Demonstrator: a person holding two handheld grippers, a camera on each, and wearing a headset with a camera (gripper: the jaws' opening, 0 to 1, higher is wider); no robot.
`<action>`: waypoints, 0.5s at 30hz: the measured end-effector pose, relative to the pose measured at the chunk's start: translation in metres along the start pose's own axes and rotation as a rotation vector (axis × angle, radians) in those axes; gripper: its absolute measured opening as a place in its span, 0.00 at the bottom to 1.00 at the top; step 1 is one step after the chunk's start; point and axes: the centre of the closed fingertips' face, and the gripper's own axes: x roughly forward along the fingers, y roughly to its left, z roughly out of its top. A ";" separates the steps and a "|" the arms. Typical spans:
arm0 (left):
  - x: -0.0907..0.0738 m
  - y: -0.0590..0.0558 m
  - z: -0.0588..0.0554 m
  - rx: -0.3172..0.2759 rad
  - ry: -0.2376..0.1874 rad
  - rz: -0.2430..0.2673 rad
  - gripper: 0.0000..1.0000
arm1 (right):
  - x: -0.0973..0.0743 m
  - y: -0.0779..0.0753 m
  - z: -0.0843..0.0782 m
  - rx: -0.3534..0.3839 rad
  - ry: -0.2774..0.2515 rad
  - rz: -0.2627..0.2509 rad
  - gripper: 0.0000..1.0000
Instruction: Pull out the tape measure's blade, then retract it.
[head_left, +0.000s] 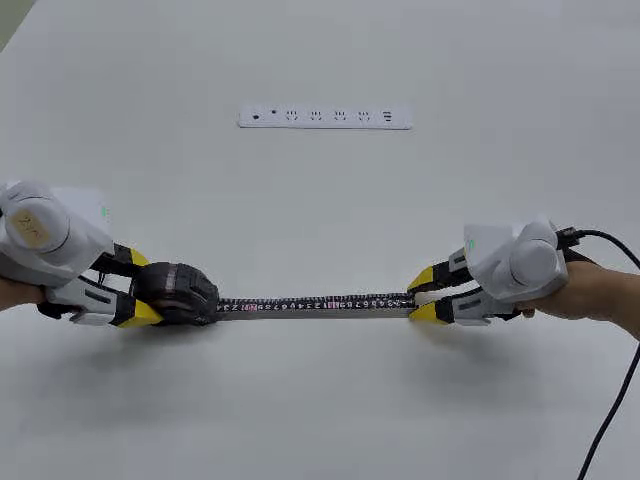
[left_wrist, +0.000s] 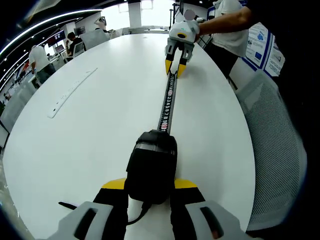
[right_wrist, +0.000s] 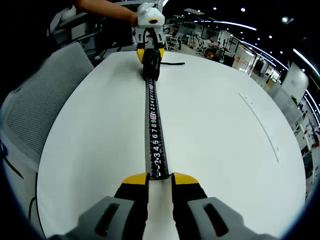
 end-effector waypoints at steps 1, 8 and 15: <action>0.000 0.000 0.000 0.000 0.000 0.000 0.29 | 0.000 0.000 0.000 0.000 0.000 0.000 0.17; -0.001 0.000 0.001 -0.012 -0.005 0.010 0.29 | 0.000 -0.003 -0.003 0.000 0.017 -0.021 0.18; -0.009 0.002 -0.001 -0.038 -0.024 0.032 0.35 | -0.004 -0.006 -0.001 0.023 0.008 -0.046 0.20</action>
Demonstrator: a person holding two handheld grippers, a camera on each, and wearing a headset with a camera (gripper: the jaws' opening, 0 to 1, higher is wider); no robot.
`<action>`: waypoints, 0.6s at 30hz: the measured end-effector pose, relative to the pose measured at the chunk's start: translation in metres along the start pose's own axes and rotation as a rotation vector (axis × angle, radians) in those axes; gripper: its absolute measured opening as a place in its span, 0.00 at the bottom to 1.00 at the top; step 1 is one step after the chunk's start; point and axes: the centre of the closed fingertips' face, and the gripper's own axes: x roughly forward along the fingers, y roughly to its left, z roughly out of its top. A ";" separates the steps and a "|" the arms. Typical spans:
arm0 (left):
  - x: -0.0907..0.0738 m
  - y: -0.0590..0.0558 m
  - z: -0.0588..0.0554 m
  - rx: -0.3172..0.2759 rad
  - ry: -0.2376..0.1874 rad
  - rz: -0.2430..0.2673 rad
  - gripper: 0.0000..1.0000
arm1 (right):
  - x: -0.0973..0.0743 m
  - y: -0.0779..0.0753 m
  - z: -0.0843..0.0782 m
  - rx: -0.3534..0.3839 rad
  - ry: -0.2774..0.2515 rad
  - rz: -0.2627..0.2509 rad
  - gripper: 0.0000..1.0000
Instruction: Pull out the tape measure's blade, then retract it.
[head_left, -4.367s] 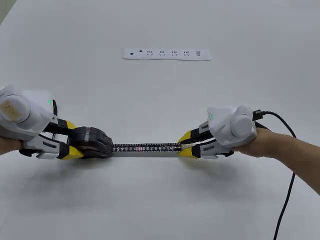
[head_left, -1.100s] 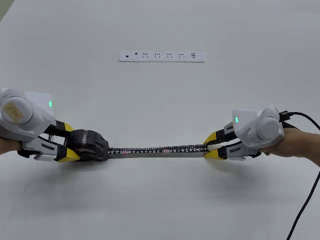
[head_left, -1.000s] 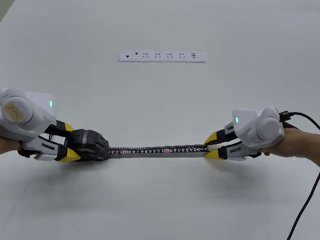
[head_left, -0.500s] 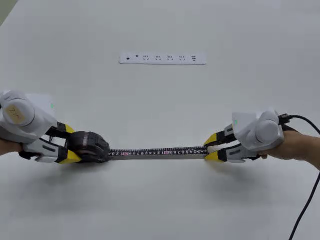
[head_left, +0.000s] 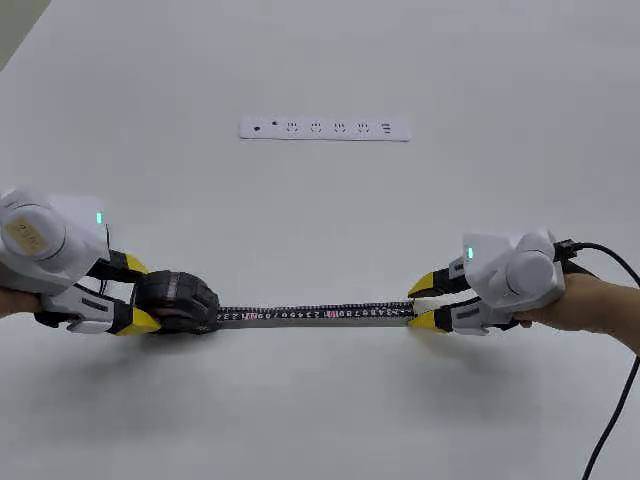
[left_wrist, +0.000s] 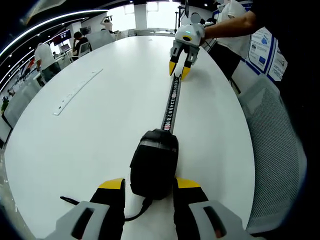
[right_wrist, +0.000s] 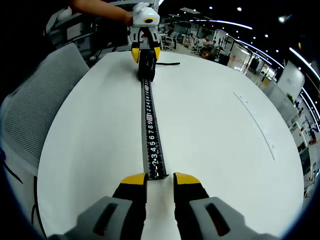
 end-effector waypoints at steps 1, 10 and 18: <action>-0.001 0.000 -0.001 -0.004 -0.003 0.003 0.36 | -0.001 0.000 0.001 0.004 -0.002 -0.005 0.21; -0.006 -0.006 -0.003 -0.040 -0.037 0.016 0.46 | -0.007 0.001 0.005 0.026 -0.011 -0.031 0.31; -0.009 -0.010 -0.004 -0.042 -0.053 0.024 0.62 | -0.012 0.004 0.010 0.048 -0.021 -0.048 0.47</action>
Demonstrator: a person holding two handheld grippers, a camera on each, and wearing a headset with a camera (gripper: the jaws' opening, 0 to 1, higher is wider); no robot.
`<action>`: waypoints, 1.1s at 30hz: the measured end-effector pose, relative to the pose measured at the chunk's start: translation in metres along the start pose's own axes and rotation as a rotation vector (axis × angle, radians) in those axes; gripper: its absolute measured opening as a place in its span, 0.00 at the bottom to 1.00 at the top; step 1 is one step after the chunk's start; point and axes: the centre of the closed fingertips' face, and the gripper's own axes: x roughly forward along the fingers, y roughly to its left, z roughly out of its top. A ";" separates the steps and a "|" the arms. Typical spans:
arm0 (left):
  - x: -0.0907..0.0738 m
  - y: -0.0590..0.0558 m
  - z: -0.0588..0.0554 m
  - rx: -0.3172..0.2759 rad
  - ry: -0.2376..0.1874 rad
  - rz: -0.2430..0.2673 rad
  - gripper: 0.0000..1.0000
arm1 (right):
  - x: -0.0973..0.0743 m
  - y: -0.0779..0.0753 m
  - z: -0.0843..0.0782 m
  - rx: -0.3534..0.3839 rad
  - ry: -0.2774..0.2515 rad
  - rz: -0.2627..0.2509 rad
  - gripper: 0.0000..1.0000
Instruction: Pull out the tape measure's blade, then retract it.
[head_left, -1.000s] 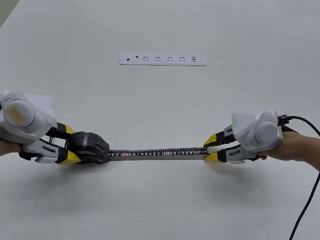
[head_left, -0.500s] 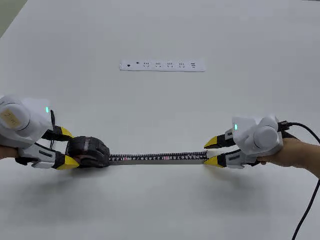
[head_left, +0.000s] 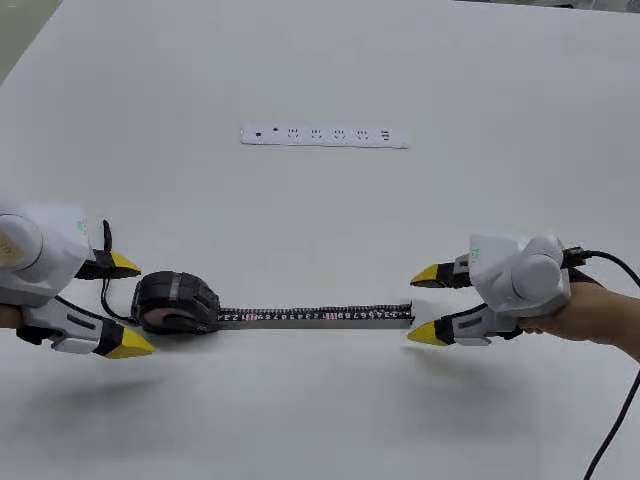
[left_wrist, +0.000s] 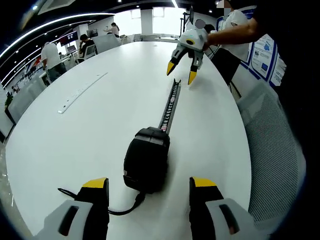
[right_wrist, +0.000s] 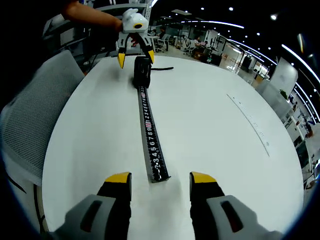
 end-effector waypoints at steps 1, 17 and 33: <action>0.000 0.001 0.000 -0.005 -0.004 0.005 0.65 | -0.001 0.001 0.000 0.002 0.000 -0.001 0.49; -0.003 0.002 0.007 -0.050 -0.066 0.040 1.00 | -0.004 -0.003 0.007 0.135 -0.057 -0.038 0.95; -0.006 0.003 0.011 -0.072 -0.093 0.058 1.00 | -0.012 -0.005 0.009 0.178 -0.078 -0.073 1.00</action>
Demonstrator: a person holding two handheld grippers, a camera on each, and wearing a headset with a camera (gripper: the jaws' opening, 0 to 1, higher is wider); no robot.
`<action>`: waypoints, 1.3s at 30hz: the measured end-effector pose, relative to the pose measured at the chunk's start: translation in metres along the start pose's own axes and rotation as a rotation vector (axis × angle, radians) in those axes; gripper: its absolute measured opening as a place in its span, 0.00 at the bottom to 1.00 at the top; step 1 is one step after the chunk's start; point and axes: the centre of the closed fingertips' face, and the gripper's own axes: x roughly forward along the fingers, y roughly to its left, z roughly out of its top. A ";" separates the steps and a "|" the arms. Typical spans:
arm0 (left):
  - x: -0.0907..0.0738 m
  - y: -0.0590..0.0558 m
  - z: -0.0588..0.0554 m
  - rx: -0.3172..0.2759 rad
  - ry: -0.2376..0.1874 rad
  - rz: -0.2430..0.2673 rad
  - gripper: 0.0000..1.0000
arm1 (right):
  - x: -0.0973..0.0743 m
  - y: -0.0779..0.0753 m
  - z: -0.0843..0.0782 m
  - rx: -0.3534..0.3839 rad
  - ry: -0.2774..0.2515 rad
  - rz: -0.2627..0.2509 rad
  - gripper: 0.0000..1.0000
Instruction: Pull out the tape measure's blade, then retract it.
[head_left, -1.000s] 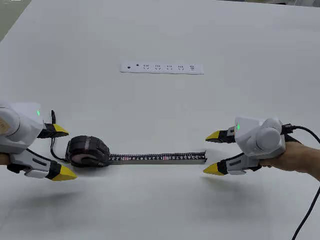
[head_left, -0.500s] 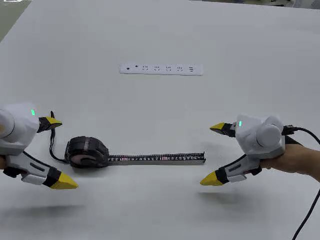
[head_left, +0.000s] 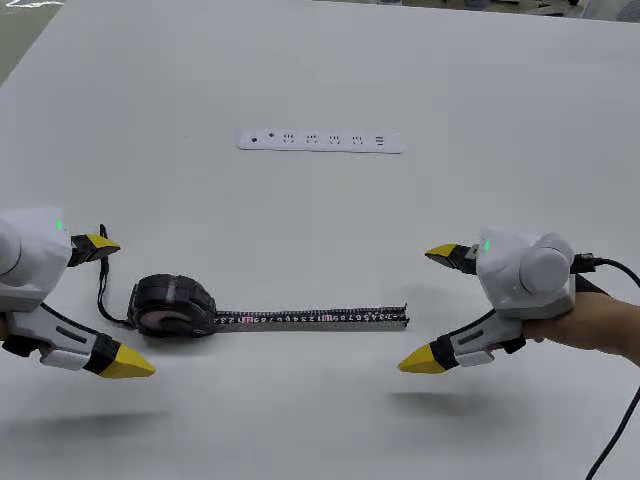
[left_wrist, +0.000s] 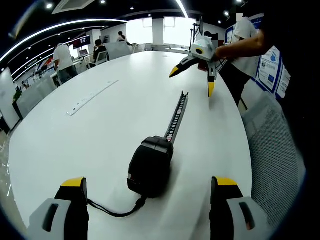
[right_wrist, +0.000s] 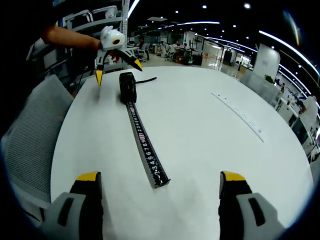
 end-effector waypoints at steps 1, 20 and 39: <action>0.000 -0.001 0.001 -0.002 -0.002 0.001 1.00 | -0.001 0.000 0.000 -0.001 -0.002 -0.001 1.00; -0.015 -0.008 -0.003 -0.078 -0.070 0.057 1.00 | -0.021 0.012 0.002 0.038 -0.033 -0.064 1.00; -0.029 -0.023 -0.004 -0.173 -0.149 0.142 1.00 | -0.037 0.033 0.011 0.140 -0.079 -0.158 1.00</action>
